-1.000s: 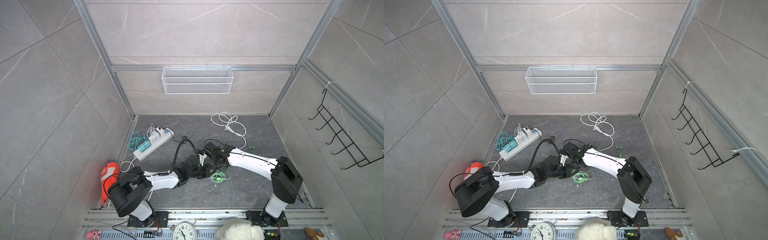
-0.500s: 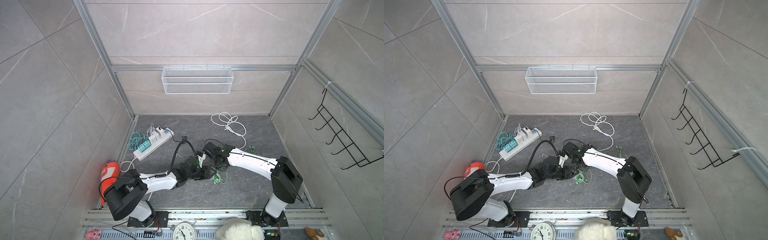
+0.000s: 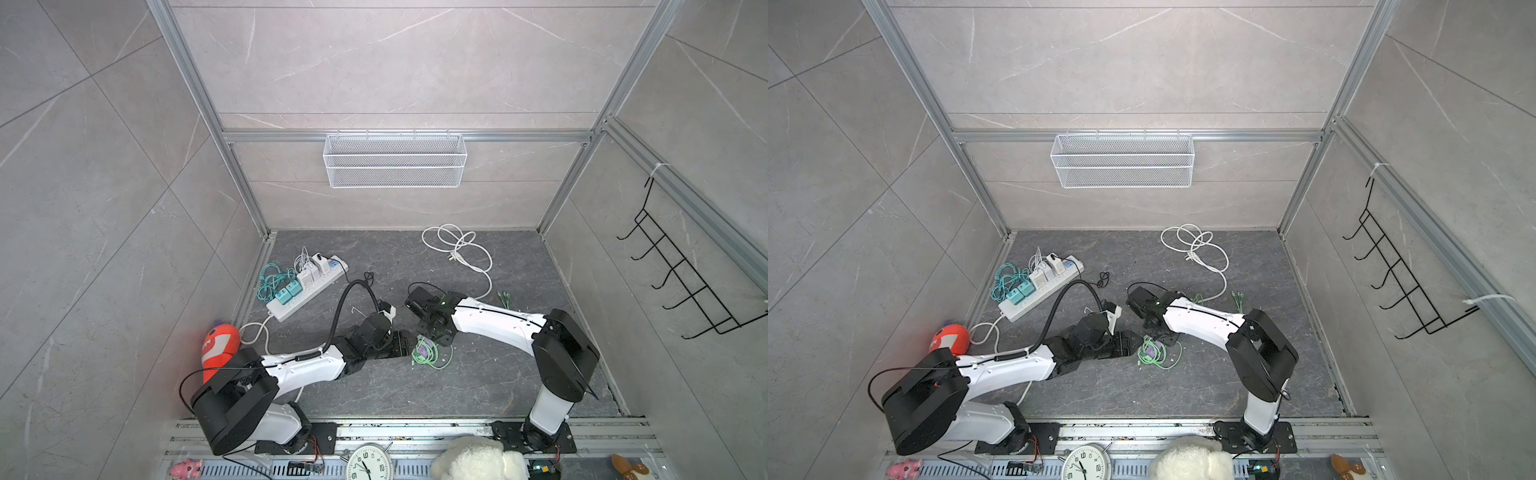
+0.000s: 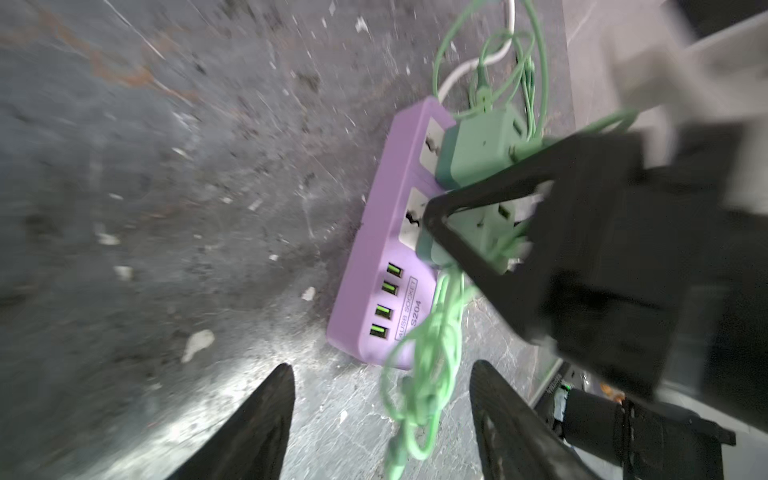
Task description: Insert the plug
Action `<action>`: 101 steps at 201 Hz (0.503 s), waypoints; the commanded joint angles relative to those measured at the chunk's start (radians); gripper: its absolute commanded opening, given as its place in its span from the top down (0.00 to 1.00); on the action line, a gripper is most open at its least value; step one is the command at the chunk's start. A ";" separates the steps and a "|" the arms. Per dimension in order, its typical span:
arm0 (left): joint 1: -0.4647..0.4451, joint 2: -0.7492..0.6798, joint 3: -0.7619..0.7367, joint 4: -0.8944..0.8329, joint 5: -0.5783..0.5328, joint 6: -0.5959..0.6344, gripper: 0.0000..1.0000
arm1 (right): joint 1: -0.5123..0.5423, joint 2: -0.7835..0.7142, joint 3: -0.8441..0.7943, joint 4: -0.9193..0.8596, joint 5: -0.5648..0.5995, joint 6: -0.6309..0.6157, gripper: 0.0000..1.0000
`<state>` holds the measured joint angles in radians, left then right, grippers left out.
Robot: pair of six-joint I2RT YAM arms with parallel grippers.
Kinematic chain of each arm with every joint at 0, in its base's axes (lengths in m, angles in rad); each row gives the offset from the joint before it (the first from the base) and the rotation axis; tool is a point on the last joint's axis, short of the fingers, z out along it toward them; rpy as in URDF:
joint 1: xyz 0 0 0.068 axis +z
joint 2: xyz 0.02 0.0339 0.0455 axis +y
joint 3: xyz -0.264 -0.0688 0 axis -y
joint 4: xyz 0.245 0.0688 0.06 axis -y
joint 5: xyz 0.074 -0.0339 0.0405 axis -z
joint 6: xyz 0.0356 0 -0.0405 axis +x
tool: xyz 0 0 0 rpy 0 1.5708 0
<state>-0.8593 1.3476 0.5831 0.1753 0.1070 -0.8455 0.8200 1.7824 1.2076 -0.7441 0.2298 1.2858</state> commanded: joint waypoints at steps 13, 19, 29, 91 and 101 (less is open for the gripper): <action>0.043 -0.073 0.004 -0.094 -0.099 0.061 0.27 | 0.000 -0.047 -0.038 0.017 -0.023 -0.021 0.47; 0.048 -0.077 0.004 -0.098 -0.104 0.062 0.26 | 0.001 -0.058 -0.040 0.015 -0.021 -0.023 0.46; 0.057 -0.083 0.004 -0.109 -0.119 0.067 0.25 | 0.002 -0.080 -0.046 0.008 -0.020 -0.031 0.44; 0.138 -0.117 0.040 -0.204 -0.247 0.139 0.19 | -0.005 -0.203 0.054 -0.113 0.013 -0.207 0.28; 0.148 -0.120 0.051 -0.227 -0.293 0.147 0.17 | -0.007 -0.211 0.089 -0.150 0.036 -0.234 0.27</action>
<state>-0.7364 1.2640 0.5854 0.0071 -0.0776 -0.7506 0.8185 1.6093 1.2110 -0.7898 0.2157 1.1580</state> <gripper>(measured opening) 0.816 0.722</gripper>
